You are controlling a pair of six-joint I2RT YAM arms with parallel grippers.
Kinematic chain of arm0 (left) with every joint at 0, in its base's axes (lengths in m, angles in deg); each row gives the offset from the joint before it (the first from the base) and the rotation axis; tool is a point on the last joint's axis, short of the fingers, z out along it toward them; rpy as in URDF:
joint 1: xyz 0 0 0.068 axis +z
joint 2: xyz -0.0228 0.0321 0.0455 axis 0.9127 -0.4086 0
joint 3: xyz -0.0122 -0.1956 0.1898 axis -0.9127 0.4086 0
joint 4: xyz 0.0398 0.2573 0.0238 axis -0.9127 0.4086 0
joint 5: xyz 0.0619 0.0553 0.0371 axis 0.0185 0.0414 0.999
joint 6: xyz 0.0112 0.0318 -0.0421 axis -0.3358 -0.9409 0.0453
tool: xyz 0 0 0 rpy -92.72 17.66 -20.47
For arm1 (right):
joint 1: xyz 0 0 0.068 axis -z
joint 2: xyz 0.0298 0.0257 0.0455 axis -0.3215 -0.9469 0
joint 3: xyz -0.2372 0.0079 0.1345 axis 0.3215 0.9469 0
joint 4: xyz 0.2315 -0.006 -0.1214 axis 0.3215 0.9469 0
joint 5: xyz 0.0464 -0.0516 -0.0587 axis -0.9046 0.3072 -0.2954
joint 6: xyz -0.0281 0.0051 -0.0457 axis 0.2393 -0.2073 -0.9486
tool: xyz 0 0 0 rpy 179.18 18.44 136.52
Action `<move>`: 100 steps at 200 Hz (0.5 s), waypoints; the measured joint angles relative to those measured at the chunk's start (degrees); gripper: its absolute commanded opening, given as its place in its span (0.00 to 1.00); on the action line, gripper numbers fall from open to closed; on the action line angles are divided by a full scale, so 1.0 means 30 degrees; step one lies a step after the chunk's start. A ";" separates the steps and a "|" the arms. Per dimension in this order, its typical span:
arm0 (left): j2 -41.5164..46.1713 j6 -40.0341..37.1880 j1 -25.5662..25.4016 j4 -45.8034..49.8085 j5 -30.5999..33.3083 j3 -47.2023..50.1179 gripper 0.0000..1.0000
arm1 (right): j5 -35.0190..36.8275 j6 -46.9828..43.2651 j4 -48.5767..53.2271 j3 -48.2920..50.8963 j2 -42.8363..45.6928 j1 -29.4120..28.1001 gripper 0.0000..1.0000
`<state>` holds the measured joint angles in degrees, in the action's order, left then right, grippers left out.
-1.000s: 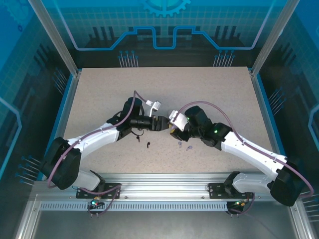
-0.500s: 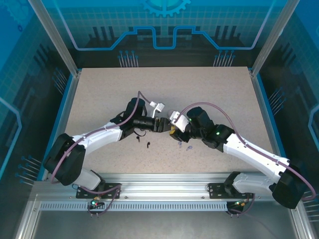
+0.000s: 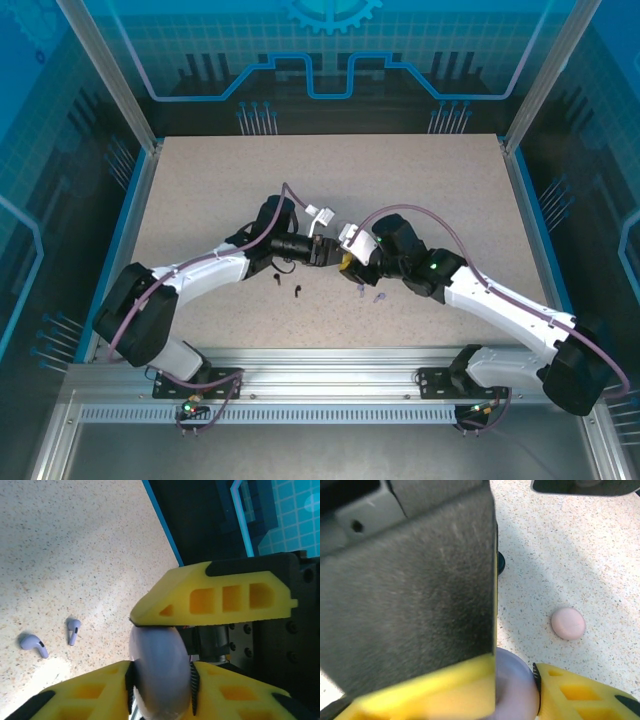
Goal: Insert the wireless bluetooth earbuds into the charging case
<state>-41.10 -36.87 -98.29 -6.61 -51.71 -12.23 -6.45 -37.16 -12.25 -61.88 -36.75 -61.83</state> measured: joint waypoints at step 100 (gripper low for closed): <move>0.0852 -0.1880 -0.0153 0.0867 0.0685 -0.0189 0.19 | -0.1180 0.0277 0.0393 -0.0058 0.0991 0.1078 1.00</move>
<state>-38.54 -42.51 -98.75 -4.01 -49.66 -12.79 -9.99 -36.33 -11.07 -62.05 -33.78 -58.59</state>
